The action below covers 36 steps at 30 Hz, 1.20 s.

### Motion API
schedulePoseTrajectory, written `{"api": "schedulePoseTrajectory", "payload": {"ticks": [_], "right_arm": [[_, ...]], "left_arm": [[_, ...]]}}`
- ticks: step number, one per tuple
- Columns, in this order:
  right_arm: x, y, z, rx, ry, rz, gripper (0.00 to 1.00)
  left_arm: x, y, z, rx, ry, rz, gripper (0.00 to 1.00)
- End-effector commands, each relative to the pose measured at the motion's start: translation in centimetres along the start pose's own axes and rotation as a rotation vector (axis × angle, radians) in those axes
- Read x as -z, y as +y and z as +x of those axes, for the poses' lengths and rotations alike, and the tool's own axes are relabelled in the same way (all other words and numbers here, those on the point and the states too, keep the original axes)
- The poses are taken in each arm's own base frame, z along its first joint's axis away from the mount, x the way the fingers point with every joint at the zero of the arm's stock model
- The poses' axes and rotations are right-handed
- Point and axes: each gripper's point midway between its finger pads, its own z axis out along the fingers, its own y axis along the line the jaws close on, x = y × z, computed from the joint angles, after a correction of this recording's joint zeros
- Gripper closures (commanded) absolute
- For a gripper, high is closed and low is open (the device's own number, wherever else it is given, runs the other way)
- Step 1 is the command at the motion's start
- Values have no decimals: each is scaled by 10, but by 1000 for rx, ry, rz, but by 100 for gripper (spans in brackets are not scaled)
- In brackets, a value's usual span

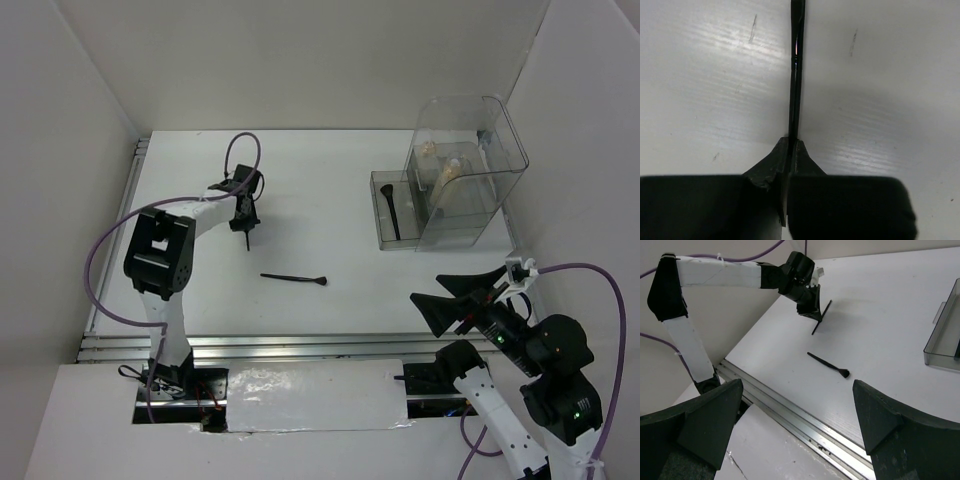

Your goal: Organize the makeup

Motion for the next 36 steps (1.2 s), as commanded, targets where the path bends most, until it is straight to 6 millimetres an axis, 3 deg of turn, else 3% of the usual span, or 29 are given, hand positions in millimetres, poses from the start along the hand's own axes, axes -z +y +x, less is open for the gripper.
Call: {"api": "schedulePoseTrajectory", "payload": {"ticks": [1, 2, 5, 8, 13, 15, 16, 17, 18, 19, 20, 21, 23, 25, 26, 27, 28, 29, 31, 32, 33, 36], "right_arm": [[-6, 4, -7, 11, -24, -28, 1], [-5, 4, -7, 12, -23, -29, 1], [-5, 4, -7, 13, -24, -25, 1], [-5, 3, -7, 12, -27, -19, 1], [-6, 3, -7, 6, -27, -23, 1], [-7, 3, -7, 3, -27, -23, 1], [-6, 4, -7, 3, -26, -24, 1], [-5, 4, -8, 3, -28, -23, 1], [-5, 4, -9, 5, -29, -22, 1], [-3, 4, -10, 5, -32, -19, 1], [-2, 5, -10, 5, -32, -18, 1], [-1, 3, -10, 10, -32, -10, 1], [3, 5, -13, 14, -42, -8, 1], [5, 5, -14, 15, -44, -2, 1], [6, 5, -14, 17, -47, -3, 1], [8, 5, -15, 19, -50, 0, 1], [9, 5, -16, 19, -51, 3, 1], [10, 5, -16, 22, -51, 3, 1], [13, 5, -17, 29, -55, 14, 1], [13, 5, -18, 35, -55, 14, 1], [14, 4, -17, 37, -53, 20, 1], [15, 3, -19, 42, -59, 26, 1]], "left_arm": [[-11, -7, 17, -75, 49, -44, 94], [-9, -15, 15, -94, 40, -39, 100], [0, -39, 15, -123, 24, 26, 100], [28, -89, 8, -117, -14, 254, 100], [99, -187, -8, -50, -97, 636, 100], [117, -222, 1, -50, -100, 720, 100], [131, -242, -10, -11, -129, 780, 100], [140, -259, -1, -11, -117, 816, 100], [138, -273, 1, 1, -121, 845, 100], [157, -302, -7, 52, -128, 925, 100], [151, -308, 2, 41, -116, 928, 100], [168, -326, -2, 68, -125, 973, 100], [165, -346, 0, 91, -133, 996, 100], [178, -368, -7, 125, -166, 1025, 100], [164, -375, 0, 132, -150, 1005, 100], [174, -385, -9, 158, -163, 1030, 100], [159, -391, 0, 161, -143, 1013, 100], [164, -398, -7, 175, -148, 1028, 100], [160, -405, -4, 191, -129, 1032, 82], [156, -410, -4, 196, -122, 1035, 47], [157, -413, -4, 187, -123, 1049, 32], [164, -417, -4, 163, -127, 1061, 1]]}}
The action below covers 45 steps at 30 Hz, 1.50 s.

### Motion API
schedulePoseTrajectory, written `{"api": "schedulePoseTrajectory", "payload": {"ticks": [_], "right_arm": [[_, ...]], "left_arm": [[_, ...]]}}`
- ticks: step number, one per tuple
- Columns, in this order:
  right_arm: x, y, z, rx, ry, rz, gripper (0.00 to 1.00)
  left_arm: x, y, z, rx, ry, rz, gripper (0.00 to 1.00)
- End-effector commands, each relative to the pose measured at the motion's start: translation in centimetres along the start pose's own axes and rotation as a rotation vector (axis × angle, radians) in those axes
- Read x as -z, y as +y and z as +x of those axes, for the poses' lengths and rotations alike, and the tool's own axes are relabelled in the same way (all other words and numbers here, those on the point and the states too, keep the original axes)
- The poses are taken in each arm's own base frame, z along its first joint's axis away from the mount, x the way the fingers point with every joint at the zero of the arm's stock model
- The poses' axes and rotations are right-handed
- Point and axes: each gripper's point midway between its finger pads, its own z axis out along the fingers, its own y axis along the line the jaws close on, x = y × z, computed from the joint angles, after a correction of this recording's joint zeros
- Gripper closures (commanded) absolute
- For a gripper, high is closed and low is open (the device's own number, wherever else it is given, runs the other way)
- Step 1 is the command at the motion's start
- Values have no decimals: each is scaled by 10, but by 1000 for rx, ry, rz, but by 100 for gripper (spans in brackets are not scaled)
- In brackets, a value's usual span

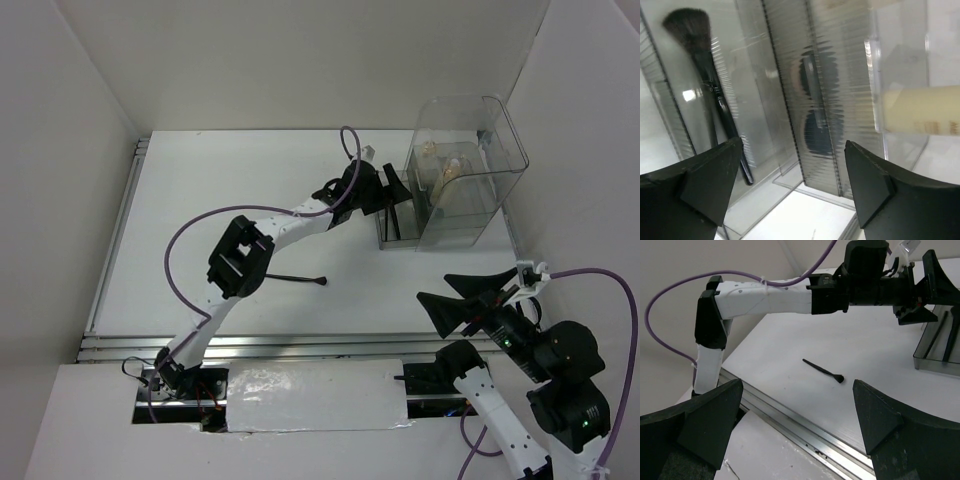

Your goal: Organize the makeup

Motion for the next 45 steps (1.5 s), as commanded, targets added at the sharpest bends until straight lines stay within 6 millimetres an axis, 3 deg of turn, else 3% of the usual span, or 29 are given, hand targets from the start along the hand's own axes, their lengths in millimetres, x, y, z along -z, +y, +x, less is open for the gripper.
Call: {"api": "schedulePoseTrajectory", "payload": {"ticks": [1, 3, 4, 5, 7, 8, 9, 10, 12, 13, 14, 16, 17, 19, 20, 26, 32, 39, 42, 45], "right_arm": [[6, 2, -9, 29, -29, -2, 1], [5, 3, -8, 27, -25, -7, 1], [4, 2, -7, 27, -23, -6, 1], [4, 3, -6, 26, -22, -10, 1], [2, 2, -4, 23, -18, -12, 1], [2, 2, -4, 24, -18, -15, 1], [1, 1, -3, 22, -18, -12, 1], [0, 1, -1, 21, -14, -13, 1], [-2, -1, 1, 19, -11, -13, 1], [-2, -1, 2, 16, -11, -17, 1], [-3, 0, 2, 15, -15, -22, 1], [-8, -1, 7, 9, 1, -27, 1], [-11, -1, 7, 2, 0, -31, 1], [-13, 1, 10, -6, 12, -49, 1], [-14, 2, 11, -14, 15, -54, 1], [-17, 6, 13, -35, 28, -81, 1], [-13, 6, 13, -36, 25, -73, 1], [-11, 3, 13, -23, 23, -56, 1], [-10, 4, 12, -20, 17, -60, 1], [-10, 3, 12, -15, 17, -55, 1]], "left_arm": [[13, -42, -25, -6, -56, 85, 1], [23, -41, -30, -35, -76, 65, 0], [41, -56, -42, -49, -100, 72, 0], [49, -53, -40, -64, -90, 50, 0], [66, -45, -58, -113, -159, -53, 1], [88, -40, -63, -131, -155, -128, 1], [101, -26, -76, -129, -217, -232, 1], [129, -1, -81, -111, -251, -386, 1], [157, 23, -72, -66, -246, -503, 1], [191, 58, -67, -64, -268, -664, 0], [207, 75, -61, 38, -314, -739, 1], [246, 96, -59, 104, -385, -840, 1], [264, 126, -38, 171, -386, -938, 1], [285, 135, -27, 251, -408, -953, 0], [292, 155, -8, 291, -386, -990, 1], [290, 165, 20, 426, -354, -905, 1], [260, 172, 45, 448, -243, -940, 1], [229, 193, 91, 455, -103, -1006, 4], [225, 203, 104, 462, -71, -1054, 13], [223, 210, 113, 466, -57, -1066, 33]]}}
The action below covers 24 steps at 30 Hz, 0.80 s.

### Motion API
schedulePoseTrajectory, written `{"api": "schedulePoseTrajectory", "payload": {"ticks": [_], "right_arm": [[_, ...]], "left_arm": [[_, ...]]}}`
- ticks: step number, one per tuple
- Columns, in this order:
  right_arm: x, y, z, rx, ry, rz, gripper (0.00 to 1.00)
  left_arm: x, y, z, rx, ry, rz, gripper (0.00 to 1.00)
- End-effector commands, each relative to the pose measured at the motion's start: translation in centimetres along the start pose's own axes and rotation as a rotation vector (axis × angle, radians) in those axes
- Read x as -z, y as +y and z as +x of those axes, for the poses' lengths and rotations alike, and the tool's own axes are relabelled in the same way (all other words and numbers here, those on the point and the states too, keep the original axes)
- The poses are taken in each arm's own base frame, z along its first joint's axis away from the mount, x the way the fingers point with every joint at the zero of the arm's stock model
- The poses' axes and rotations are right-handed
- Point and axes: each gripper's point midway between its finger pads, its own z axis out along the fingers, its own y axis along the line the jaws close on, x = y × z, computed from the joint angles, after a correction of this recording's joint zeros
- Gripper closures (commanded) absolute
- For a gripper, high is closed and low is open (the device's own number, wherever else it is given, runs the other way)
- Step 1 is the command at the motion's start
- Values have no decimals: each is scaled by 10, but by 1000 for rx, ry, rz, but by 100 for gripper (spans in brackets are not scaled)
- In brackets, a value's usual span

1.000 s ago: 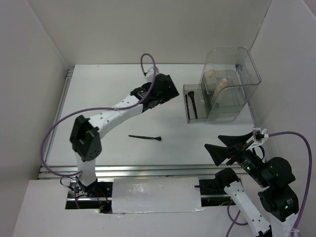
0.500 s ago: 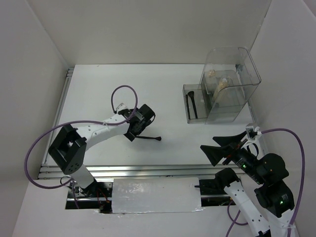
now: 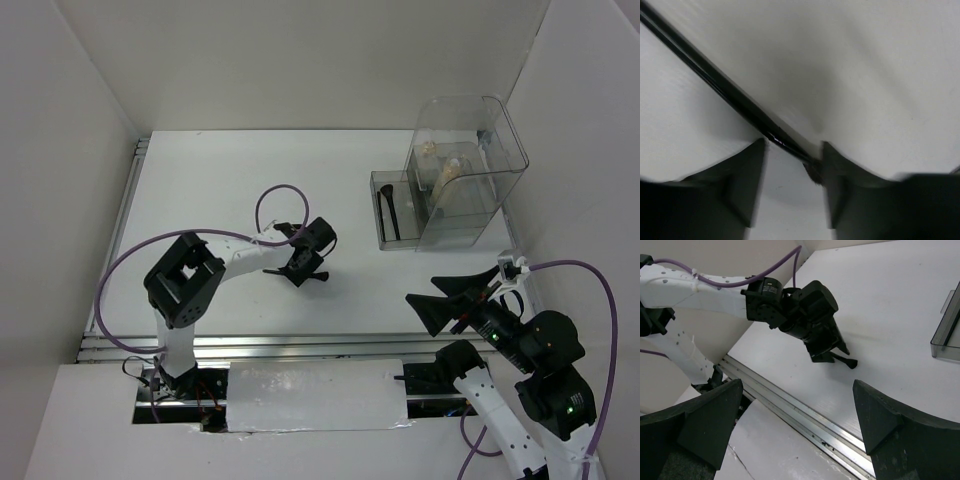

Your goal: Organize the makeup

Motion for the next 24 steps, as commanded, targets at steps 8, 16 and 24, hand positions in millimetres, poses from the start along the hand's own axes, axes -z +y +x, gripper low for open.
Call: {"api": "schedulePoseTrajectory", "payload": {"ticks": [8, 16, 24], "right_arm": [[9, 5, -13, 43, -60, -13, 1], [6, -6, -10, 36, -56, 38, 1], [3, -10, -10, 19, -53, 64, 1]], "left_arm": [[-26, 10, 20, -35, 46, -66, 100], [-10, -70, 24, -251, 30, 208, 100], [73, -200, 29, -533, -65, 763, 100]]}}
